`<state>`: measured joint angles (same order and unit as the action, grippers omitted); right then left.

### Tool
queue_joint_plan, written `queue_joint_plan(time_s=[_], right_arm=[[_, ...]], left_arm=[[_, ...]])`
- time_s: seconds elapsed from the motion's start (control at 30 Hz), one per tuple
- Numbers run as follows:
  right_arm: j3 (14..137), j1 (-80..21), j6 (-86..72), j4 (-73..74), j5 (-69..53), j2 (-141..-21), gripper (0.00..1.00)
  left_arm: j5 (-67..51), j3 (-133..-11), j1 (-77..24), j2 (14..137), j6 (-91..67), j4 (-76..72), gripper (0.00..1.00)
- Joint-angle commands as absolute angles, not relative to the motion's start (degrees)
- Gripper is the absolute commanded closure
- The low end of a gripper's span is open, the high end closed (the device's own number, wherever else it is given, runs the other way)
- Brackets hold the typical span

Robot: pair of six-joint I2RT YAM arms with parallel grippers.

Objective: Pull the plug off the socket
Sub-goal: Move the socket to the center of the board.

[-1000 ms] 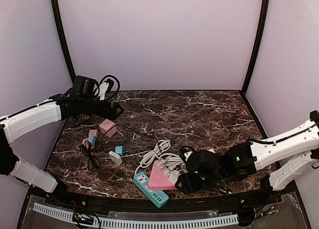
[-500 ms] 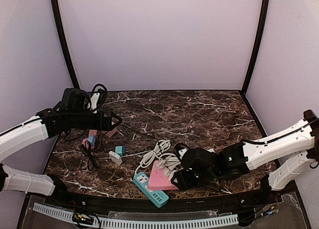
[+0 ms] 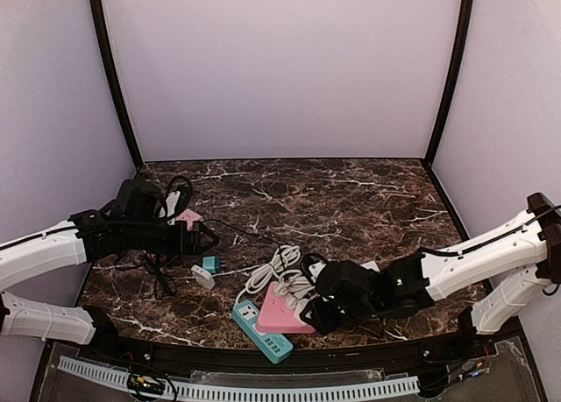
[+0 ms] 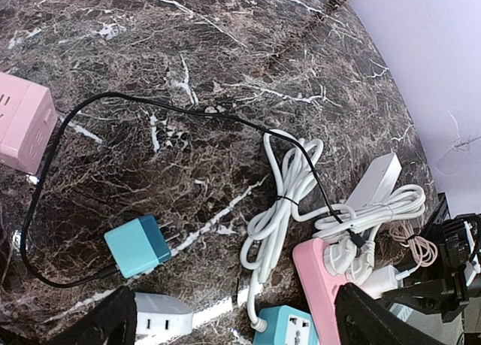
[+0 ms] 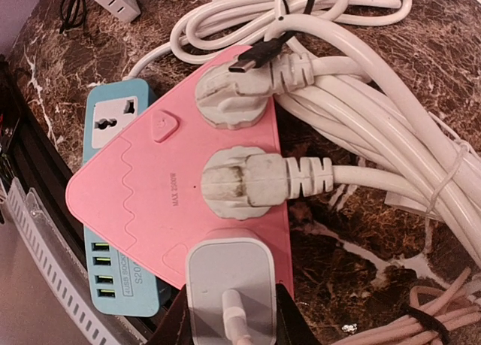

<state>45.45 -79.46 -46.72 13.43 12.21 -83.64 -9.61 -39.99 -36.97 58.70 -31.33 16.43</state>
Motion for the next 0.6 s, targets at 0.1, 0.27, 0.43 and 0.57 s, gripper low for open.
queue_joint_plan(time_s=[0.1, 0.27, 0.43, 0.57], right_arm=[[47.02, -79.09, -47.26, 11.0, 17.9, -86.47, 1.0], [51.5, -78.5, -50.91, 17.41, 26.54, -89.49, 1.0], [53.97, -75.55, -50.97, 18.74, 29.36, -91.41, 1.0], [56.02, -73.61, -48.15, 17.61, 31.33, -93.38, 1.0]], left_arm=[[-7.63, -38.71, -39.61, 59.08, -33.84, 16.33, 0.1], [-6.8, -39.94, -40.57, 59.91, -34.28, 15.77, 0.1], [-6.77, -40.36, -42.53, 61.73, -34.87, 14.96, 0.21], [-6.62, -39.02, -44.38, 63.31, -36.73, 13.5, 0.24]])
